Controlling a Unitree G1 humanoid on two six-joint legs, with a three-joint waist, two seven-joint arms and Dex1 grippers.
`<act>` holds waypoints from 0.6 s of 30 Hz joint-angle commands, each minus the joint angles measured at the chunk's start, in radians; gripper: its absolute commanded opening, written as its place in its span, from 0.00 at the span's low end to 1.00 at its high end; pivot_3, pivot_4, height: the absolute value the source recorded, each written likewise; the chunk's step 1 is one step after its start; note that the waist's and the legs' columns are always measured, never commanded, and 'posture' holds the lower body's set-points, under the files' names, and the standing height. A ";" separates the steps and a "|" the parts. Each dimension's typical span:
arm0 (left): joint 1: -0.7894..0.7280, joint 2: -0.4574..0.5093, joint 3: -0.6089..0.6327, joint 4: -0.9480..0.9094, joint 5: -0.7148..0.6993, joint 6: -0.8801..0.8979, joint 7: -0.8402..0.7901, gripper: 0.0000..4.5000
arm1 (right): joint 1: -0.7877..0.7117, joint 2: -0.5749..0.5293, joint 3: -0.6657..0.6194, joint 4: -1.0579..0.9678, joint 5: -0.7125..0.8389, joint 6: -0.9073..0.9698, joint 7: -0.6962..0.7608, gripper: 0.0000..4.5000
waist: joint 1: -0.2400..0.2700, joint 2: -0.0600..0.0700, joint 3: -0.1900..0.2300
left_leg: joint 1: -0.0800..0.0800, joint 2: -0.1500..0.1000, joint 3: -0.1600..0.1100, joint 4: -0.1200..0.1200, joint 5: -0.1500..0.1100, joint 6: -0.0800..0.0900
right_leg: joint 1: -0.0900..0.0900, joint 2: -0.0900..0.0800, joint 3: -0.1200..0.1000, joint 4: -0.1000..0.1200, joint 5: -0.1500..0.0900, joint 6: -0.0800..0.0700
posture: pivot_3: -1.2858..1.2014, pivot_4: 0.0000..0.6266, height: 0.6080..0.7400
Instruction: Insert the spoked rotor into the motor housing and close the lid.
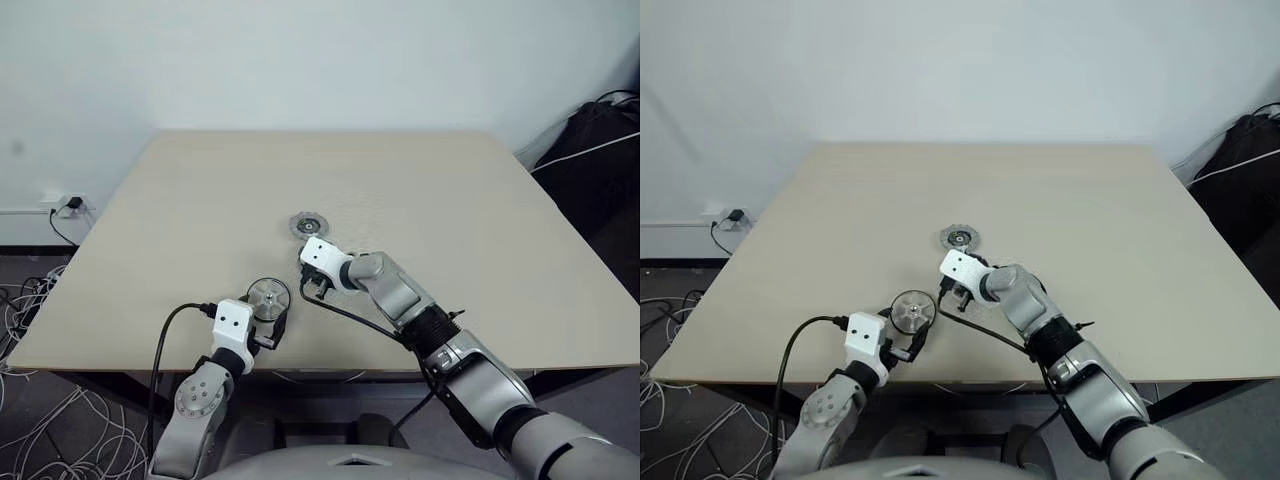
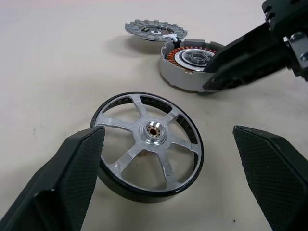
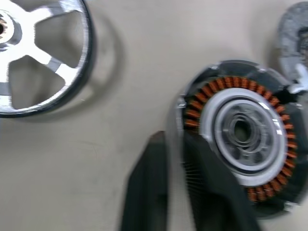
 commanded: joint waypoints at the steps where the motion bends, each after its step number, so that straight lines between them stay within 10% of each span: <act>1: -0.012 -0.004 -0.004 -0.012 0.004 -0.019 0.003 1.00 | -0.027 0.004 -0.013 -0.006 -0.006 -0.019 0.001 0.01 | -0.001 0.000 0.000 | 0.000 0.000 0.000 0.000 0.000 0.000 | 0.000 0.000 0.000 0.000 0.000 0.000 | 0.52 0.00 1.00; 18: -0.011 -0.010 -0.008 -0.004 0.003 -0.023 0.003 1.00 | 0.014 -0.078 -0.004 -0.141 0.003 0.028 0.110 0.01 | 0.004 0.000 0.000 | -0.001 0.000 0.000 0.000 0.000 0.000 | 0.000 0.000 0.000 0.000 0.000 0.000 | 0.52 0.00 1.00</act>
